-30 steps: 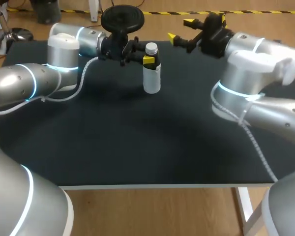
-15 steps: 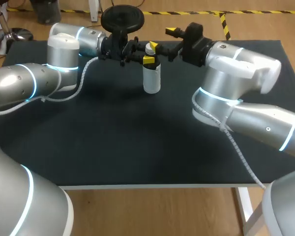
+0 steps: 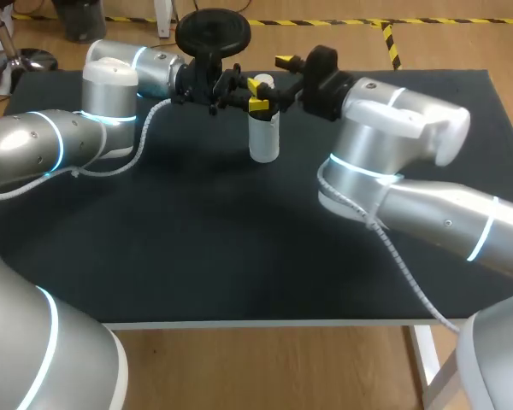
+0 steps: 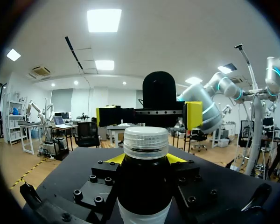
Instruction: Unscrew the bottle cap
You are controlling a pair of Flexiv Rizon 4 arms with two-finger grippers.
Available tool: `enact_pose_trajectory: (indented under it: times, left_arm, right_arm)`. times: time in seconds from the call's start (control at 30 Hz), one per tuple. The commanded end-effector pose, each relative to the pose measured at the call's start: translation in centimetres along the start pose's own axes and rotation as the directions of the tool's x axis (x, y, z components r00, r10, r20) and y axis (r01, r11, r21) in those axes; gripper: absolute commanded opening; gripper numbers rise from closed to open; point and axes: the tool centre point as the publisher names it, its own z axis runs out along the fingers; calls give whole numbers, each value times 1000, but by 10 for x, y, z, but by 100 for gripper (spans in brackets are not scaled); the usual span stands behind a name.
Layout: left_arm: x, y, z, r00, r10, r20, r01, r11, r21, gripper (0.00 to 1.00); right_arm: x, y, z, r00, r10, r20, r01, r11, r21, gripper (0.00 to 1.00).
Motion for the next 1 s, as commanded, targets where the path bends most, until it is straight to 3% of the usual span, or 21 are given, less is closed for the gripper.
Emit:
enact_pose_trajectory:
  times: [0.03, 0.4, 0.43, 0.47, 0.53, 0.87, 1.0]
  left_arm:
    - [2, -2, 1, 1000, 0, 5, 0, 1000, -4, 0]
    - [2, -2, 1, 1000, 0, 5, 0, 1000, -4, 0]
    - [2, -2, 1, 1000, 0, 5, 0, 1000, -4, 0]
    - [2, -2, 1, 1000, 0, 5, 0, 1000, -4, 0]
    - [2, -2, 1, 1000, 0, 5, 0, 1000, -4, 0]
    - [2, -2, 1, 1000, 0, 5, 0, 1000, -4, 0]
    - [2, -2, 1, 1000, 0, 5, 0, 1000, -4, 0]
  right_arm:
    - [0, -4, 4, 1000, 3, 7, -3, 1000, -3, 100]
    - [-1, -10, 5, 1000, 24, 3, -24, 1000, -2, 100]
    - [-1, -10, 5, 1000, 24, 3, -24, 1000, -3, 87]
    - [-1, -10, 6, 1000, 24, 2, -24, 1000, -4, 45]
    - [-1, -10, 6, 1000, 25, -1, -25, 1000, -6, 0]
    - [-4, -13, 6, 1000, 25, -14, -25, 1000, -4, 0]
    - [-6, -13, 5, 997, 40, -64, -42, 999, -15, 0]
